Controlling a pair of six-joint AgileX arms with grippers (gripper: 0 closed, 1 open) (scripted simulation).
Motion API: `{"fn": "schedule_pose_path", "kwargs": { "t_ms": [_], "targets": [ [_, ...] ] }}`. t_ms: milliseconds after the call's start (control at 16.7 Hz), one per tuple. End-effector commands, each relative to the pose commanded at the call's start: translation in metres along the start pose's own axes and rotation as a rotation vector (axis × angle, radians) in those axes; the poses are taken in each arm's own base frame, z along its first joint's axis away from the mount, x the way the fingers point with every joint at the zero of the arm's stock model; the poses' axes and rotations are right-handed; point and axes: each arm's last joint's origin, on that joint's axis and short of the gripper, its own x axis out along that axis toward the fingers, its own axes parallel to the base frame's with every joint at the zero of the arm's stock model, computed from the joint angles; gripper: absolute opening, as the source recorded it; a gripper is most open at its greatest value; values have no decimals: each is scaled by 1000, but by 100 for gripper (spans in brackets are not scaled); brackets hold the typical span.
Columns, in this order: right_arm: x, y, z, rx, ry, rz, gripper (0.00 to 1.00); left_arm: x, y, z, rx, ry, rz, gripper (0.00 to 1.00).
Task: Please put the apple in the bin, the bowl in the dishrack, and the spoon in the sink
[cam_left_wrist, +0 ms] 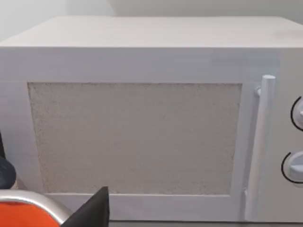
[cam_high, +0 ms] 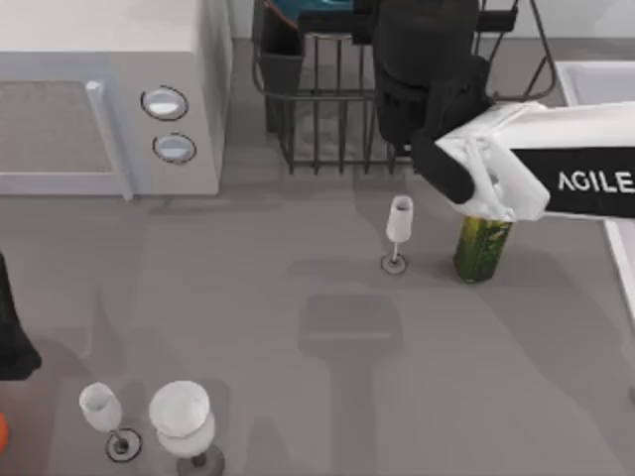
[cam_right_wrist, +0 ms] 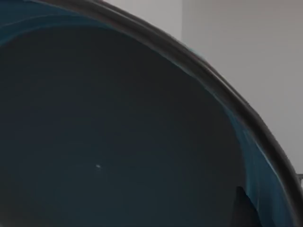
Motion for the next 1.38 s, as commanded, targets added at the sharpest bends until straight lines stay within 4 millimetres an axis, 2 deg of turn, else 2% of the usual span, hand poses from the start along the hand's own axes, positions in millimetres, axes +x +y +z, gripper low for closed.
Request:
{"fn": "schedule_pose_path", "kwargs": {
  "t_ms": [60, 840, 1380],
  "targets": [
    [0, 0, 0, 0, 0, 0, 0, 0, 0, 0, 0, 0, 0, 100],
    [0, 0, 0, 0, 0, 0, 98, 0, 0, 0, 0, 0, 0, 100],
    [-1, 1, 0, 0, 0, 2, 100, 0, 0, 0, 0, 0, 0, 100]
  ]
}}
